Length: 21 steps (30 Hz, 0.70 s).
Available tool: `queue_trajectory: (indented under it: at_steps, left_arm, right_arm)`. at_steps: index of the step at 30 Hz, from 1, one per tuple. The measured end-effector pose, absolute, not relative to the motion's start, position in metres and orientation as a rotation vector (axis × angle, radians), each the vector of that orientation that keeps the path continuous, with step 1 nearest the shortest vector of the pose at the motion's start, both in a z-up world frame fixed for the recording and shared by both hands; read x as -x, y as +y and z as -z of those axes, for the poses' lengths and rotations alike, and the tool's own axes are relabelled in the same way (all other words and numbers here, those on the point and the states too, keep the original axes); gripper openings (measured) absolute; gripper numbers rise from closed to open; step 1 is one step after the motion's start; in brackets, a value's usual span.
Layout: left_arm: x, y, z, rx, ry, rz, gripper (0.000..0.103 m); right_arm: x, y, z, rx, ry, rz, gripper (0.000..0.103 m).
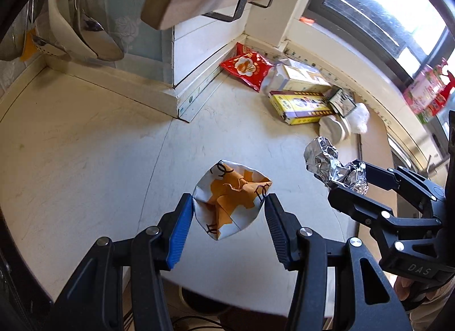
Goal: Collect trash
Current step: 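Carry the paper wrapper and foil ball down over the floor bin with both tools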
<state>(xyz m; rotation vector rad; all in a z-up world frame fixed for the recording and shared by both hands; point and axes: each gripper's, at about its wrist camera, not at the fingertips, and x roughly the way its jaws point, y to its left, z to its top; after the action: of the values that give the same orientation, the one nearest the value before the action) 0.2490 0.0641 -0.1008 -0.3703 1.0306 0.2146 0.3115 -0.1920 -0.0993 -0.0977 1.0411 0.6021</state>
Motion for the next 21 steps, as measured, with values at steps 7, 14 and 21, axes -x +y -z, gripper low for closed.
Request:
queue_trajectory:
  at_steps: [7, 14, 21]
  left_arm:
    - [-0.186, 0.06, 0.075, 0.288, 1.029, -0.126, 0.05]
    - [-0.126, 0.06, 0.061, 0.197, 1.01, -0.036, 0.05]
    - [-0.082, 0.053, 0.072, 0.106, 1.032, 0.05, 0.05]
  right_arm:
    - [-0.239, -0.176, 0.072, -0.01, 1.001, -0.522, 0.06]
    - [-0.168, -0.162, 0.066, -0.116, 0.994, -0.436, 0.06]
    - [-0.11, -0.16, 0.08, -0.251, 1.001, -0.34, 0.06]
